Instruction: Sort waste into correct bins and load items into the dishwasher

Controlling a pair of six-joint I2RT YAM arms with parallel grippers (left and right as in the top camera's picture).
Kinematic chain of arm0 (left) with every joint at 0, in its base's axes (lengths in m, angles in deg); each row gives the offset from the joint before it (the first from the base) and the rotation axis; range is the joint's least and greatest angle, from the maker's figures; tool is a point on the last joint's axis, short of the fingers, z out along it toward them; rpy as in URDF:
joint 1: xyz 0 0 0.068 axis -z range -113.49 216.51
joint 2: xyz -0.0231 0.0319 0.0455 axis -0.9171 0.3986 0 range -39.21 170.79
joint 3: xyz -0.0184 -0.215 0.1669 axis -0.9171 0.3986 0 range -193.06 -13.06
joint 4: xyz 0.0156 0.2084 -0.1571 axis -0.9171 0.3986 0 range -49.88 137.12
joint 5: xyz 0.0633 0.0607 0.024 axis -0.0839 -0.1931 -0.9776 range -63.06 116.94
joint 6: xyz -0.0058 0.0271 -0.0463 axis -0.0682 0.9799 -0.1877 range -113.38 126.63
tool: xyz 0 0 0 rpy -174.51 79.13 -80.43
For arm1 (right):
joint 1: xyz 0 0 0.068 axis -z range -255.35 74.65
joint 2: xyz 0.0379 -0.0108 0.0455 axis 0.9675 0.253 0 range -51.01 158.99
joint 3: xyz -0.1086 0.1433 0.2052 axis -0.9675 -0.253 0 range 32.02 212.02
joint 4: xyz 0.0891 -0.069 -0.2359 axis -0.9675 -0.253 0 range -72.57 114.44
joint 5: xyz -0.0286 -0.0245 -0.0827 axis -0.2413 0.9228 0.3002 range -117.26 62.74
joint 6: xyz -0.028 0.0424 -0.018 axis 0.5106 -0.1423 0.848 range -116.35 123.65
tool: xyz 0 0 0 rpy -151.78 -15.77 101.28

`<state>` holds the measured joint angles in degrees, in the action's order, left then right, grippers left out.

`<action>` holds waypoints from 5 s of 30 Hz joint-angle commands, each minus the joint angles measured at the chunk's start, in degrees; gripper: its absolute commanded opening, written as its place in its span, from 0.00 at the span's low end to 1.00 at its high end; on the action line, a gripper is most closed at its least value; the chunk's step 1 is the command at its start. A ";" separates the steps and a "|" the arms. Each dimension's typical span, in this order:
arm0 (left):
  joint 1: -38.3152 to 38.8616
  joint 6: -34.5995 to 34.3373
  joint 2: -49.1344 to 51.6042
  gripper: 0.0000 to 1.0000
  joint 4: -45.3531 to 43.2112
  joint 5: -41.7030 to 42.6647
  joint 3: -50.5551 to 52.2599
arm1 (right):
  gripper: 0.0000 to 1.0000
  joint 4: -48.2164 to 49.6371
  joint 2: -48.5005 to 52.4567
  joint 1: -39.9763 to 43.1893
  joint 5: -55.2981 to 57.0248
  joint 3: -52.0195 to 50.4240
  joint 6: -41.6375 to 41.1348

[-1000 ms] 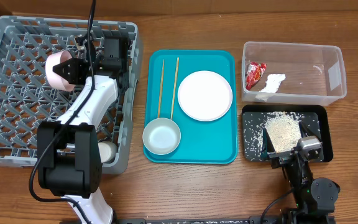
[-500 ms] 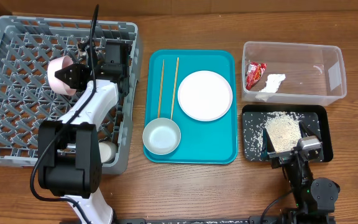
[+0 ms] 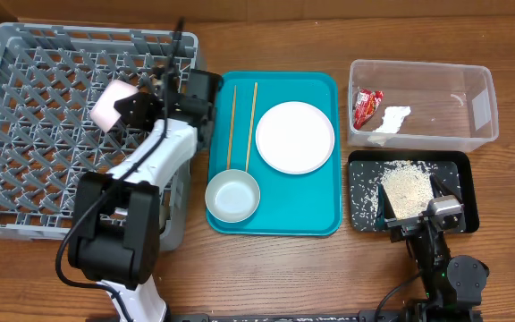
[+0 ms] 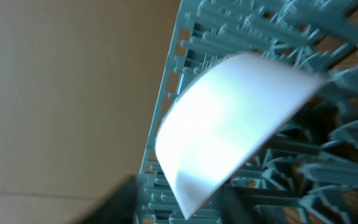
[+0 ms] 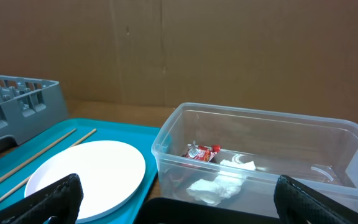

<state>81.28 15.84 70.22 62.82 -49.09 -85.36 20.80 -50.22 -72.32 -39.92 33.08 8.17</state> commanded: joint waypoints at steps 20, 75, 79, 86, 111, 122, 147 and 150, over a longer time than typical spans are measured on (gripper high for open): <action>12.24 -15.69 -29.94 0.70 11.65 49.48 0.02 | 1.00 0.35 -0.63 0.44 -0.09 -0.61 0.04; 6.93 -32.06 -11.41 0.65 23.19 82.60 -3.93 | 1.00 0.35 -0.63 0.44 -0.09 -0.61 0.04; 7.34 -30.97 -6.60 0.67 20.46 73.05 -3.96 | 1.00 0.35 -0.63 0.44 -0.09 -0.61 0.02; 6.14 -27.96 0.72 0.66 11.87 72.85 -4.02 | 1.00 0.35 -0.63 0.44 -0.09 -0.61 0.02; 4.90 -24.17 2.32 0.04 40.65 69.29 -34.03 | 1.00 0.35 -0.63 0.44 -0.09 -0.61 0.02; -6.95 -11.21 -0.26 0.04 48.92 70.77 -34.97 | 1.00 0.37 -0.63 0.44 -0.09 -0.61 0.02; -10.93 -18.47 5.46 0.27 50.14 77.79 -33.09 | 1.00 0.35 -0.63 0.44 -0.09 -0.61 0.02; -10.16 -17.94 2.45 0.35 50.12 83.06 -34.58 | 1.00 0.35 -0.63 0.44 -0.09 -0.61 0.02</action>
<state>70.24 -0.73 77.78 113.00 27.26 -116.65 20.80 -50.22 -72.32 -39.95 33.08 8.17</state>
